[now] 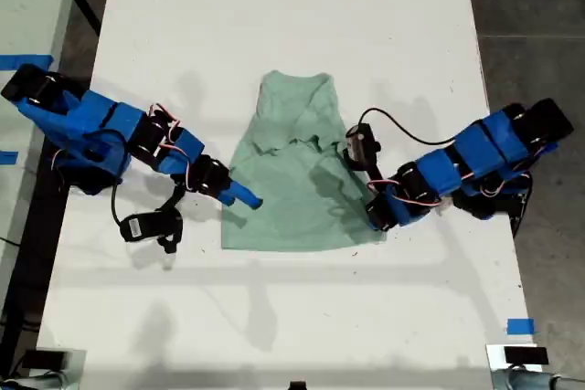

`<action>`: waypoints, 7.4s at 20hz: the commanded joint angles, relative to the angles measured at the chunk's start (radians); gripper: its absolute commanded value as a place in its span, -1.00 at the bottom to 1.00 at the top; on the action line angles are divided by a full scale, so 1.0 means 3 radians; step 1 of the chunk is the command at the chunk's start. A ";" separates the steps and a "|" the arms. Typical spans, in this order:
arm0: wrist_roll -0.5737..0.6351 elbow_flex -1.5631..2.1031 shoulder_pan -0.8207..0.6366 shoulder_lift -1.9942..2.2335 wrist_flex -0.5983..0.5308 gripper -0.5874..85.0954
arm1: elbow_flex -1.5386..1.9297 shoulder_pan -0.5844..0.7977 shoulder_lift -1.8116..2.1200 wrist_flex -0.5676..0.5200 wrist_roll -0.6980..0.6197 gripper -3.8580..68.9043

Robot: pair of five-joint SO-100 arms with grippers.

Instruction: Fold tshirt

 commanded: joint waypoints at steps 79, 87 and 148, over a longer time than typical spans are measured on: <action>-0.1687 -0.0470 0.0762 -0.1248 0.0353 -0.98 | -0.0276 0.0578 0.0762 0.0348 -0.0634 -0.30; -0.0982 -0.1452 0.0532 -0.1161 0.0895 -0.98 | -0.0194 0.0557 0.0818 0.0302 -0.0608 -0.31; -0.1202 -0.0736 0.0373 -0.1212 -0.0072 -0.31 | -0.4817 0.0133 -0.3134 0.0849 0.0189 -0.27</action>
